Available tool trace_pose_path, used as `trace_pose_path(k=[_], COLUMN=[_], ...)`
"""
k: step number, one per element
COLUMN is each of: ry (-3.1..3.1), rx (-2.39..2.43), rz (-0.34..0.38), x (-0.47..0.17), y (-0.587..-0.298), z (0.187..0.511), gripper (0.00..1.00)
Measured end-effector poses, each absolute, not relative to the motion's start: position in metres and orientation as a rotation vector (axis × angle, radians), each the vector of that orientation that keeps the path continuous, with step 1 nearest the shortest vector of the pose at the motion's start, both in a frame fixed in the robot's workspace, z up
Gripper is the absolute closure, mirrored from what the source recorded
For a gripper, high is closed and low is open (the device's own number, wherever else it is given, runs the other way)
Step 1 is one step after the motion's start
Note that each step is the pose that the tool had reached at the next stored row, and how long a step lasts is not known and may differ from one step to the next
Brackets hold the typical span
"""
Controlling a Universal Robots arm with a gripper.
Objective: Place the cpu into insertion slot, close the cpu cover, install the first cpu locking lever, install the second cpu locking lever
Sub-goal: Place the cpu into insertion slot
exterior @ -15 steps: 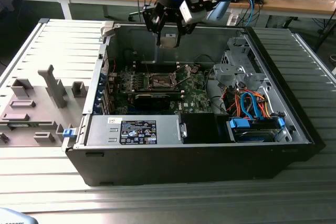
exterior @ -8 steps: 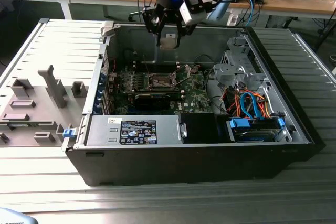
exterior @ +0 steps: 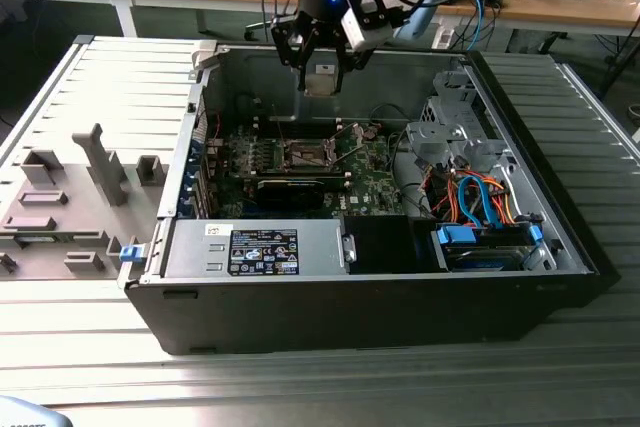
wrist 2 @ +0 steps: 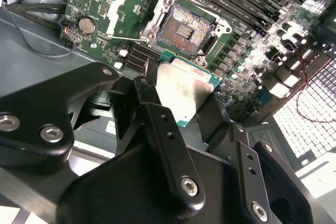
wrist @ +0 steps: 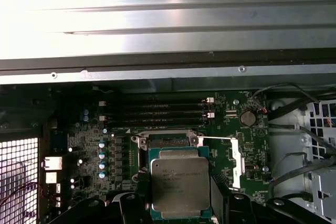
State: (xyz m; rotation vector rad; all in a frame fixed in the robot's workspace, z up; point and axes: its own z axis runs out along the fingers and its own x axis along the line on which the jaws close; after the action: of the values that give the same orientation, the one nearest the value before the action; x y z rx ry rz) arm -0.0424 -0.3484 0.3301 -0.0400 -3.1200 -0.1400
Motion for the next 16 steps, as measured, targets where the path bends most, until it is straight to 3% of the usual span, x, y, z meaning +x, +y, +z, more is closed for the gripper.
trace_pose_path(k=[16], ry=[-3.12], rx=[-0.04], rz=[-0.14], x=[-0.0424], y=[-0.3483], z=[0.3227], gripper=[0.45])
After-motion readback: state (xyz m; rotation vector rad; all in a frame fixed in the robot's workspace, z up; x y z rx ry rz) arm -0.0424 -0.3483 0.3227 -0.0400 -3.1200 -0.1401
